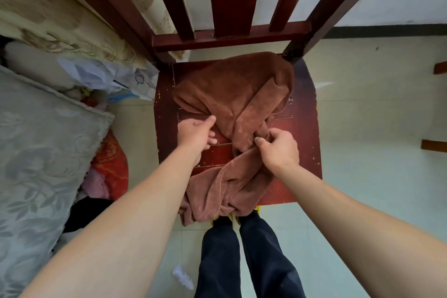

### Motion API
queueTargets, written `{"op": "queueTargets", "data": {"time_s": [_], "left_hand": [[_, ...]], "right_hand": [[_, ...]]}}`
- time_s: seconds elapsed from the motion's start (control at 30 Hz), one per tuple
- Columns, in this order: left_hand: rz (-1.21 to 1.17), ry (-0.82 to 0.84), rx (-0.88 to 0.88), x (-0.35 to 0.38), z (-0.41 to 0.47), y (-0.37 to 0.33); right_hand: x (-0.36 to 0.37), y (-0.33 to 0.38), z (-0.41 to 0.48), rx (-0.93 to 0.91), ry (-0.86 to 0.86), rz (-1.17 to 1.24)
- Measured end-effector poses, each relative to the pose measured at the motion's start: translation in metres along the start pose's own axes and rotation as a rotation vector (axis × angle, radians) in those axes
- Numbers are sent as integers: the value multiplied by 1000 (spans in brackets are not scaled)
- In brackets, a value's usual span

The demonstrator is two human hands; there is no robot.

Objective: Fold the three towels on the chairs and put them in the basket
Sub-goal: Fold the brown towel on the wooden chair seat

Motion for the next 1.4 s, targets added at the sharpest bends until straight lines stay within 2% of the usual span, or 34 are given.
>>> {"op": "queueTargets", "data": {"time_s": [0.07,0.17,0.27,0.37,0.43,0.47,0.57,0.63,0.7,0.83,0.9,0.97,1.03,1.07,1.13,1.2,1.3,1.4], "left_hand": [[-148,-8,-67,6,7,-17],[-186,-65,-95,9,15,-30],[-204,-188,-82,-2,23,-36],[-403,-226,-118,-25,32,-40],[-521,-153,-147,-39,35,-42],[-508,-138,-141,-44,36,-43],[-454,-170,-100,-53,35,-40],[-475,-114,-113,-51,32,-29],[-461,-74,-132,-43,21,-14],[-402,-33,-187,-11,-5,17],[-207,-7,-162,-2,-13,30],[33,-55,-87,-6,-9,40],[141,-119,-29,-20,-5,39],[160,-129,-17,-27,-2,38],[136,-121,-29,-40,1,34],[-18,-82,-89,-49,3,29],[-295,57,-232,-55,4,24],[-418,28,-254,-60,15,16]], "right_hand": [[-3,-4,-1,115,124,311],[-18,-14,-2,391,225,735],[-44,-26,8,532,62,1089],[-64,-28,28,537,-94,1270],[-65,-19,33,471,-46,1215],[-63,-17,33,430,-3,1090],[-59,-18,34,241,-3,428],[-58,-18,35,136,4,28],[-58,-13,32,70,6,-181],[-46,-8,34,52,15,-158],[-41,-12,36,99,-8,-71],[-45,-21,42,125,-131,48],[-57,-31,40,144,-158,-31],[-61,-36,35,151,-102,-141],[-66,-38,25,148,36,-402],[-66,-20,21,36,-14,-479],[-57,27,32,-85,-146,-218],[-40,68,56,-129,-119,-65]]}}
Point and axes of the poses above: each hand's wrist, its own z-axis towards the middle knuckle, its own x-axis out of the palm, y = z × x, the point moved 2 cm from there along z, towards the middle knuckle, and after that the axes turned 14 degrees about z, right-handed, at the moved point
